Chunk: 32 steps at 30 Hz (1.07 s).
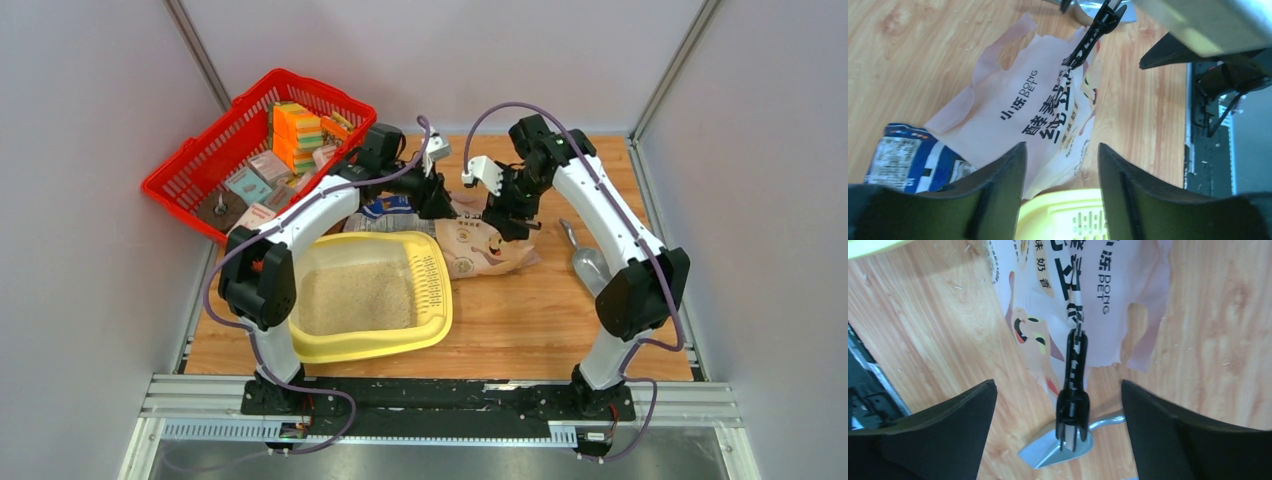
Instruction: Fill the litter box with clean litter
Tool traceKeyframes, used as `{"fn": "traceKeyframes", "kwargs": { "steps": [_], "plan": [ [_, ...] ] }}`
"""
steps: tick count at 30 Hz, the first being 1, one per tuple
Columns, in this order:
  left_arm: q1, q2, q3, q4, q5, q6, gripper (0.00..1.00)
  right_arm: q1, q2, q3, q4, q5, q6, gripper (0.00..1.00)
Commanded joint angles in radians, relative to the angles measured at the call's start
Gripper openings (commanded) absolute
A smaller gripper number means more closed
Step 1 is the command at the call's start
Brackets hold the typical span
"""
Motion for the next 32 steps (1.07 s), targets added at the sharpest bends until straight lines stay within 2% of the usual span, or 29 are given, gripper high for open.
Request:
{"fn": "traceKeyframes", "kwargs": {
  "steps": [1, 5, 8, 9, 13, 16, 21, 32],
  "plan": [
    [0.019, -0.073, 0.075, -0.110, -0.045, 0.084, 0.73, -0.009, -0.064, 0.067, -0.209, -0.021, 0.078, 1.00],
    [0.029, -0.084, 0.127, -0.202, -0.129, 0.127, 0.77, -0.041, -0.062, 0.095, -0.088, -0.031, 0.177, 1.00],
    [0.039, -0.096, 0.157, -0.237, -0.215, 0.126, 0.78, -0.082, -0.033, 0.138, 0.016, 0.004, 0.337, 1.00],
    [0.042, -0.098, 0.179, -0.246, -0.235, 0.124, 0.78, -0.089, -0.021, 0.144, 0.053, 0.068, 0.439, 1.00],
    [0.067, -0.112, 0.216, -0.280, -0.342, 0.123, 0.78, -0.090, 0.008, 0.153, 0.223, 0.293, 0.632, 1.00],
    [0.087, -0.125, 0.243, -0.308, -0.390, 0.137, 0.78, -0.090, 0.031, 0.156, 0.294, 0.430, 0.714, 1.00],
    [0.121, -0.141, 0.294, -0.383, -0.438, 0.149, 0.78, -0.090, 0.053, 0.165, 0.375, 0.568, 0.754, 1.00],
    [0.229, -0.193, 0.309, -0.438, -0.484, 0.150, 0.78, -0.090, 0.099, 0.231, 0.404, 0.604, 0.730, 1.00]
  ]
}}
